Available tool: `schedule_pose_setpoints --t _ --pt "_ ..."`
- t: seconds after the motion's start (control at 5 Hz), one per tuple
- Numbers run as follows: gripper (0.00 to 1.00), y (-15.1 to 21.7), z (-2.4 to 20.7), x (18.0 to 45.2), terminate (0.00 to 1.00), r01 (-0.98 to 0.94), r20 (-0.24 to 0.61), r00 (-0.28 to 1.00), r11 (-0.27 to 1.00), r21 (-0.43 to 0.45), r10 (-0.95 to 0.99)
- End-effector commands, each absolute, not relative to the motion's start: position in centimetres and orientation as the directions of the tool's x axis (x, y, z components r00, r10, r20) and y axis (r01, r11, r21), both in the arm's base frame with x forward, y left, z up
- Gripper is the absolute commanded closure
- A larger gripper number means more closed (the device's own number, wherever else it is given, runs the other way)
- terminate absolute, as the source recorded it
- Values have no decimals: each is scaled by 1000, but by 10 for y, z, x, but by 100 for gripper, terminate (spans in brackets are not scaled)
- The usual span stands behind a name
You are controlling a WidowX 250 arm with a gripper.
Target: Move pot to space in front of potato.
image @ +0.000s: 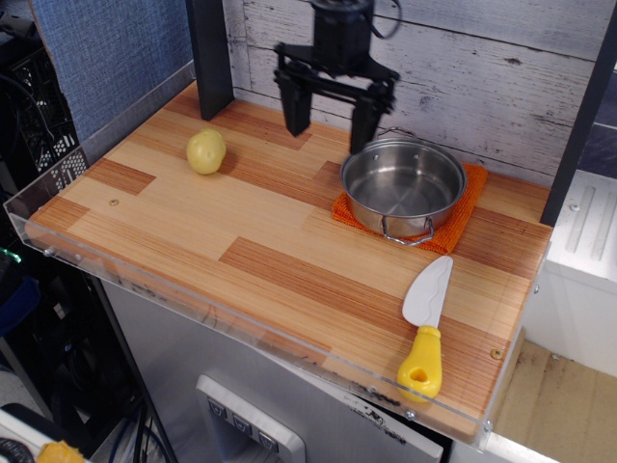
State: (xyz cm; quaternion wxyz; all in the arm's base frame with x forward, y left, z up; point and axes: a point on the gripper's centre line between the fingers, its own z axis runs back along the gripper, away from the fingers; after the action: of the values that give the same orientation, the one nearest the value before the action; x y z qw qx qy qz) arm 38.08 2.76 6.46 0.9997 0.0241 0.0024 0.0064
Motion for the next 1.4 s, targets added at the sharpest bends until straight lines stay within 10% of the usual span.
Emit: schedule_pose_setpoints --t 0.0,0.8,1.0,1.2 --pt "0 18 77 387 0 -54 130 990 998 34 49" --pt "0 12 53 397 0 -14 154 988 998 53 6" --pt "100 13 50 399 0 -14 147 989 998 58 5" --pt "100 14 48 398 0 -16 137 991 999 52 8"
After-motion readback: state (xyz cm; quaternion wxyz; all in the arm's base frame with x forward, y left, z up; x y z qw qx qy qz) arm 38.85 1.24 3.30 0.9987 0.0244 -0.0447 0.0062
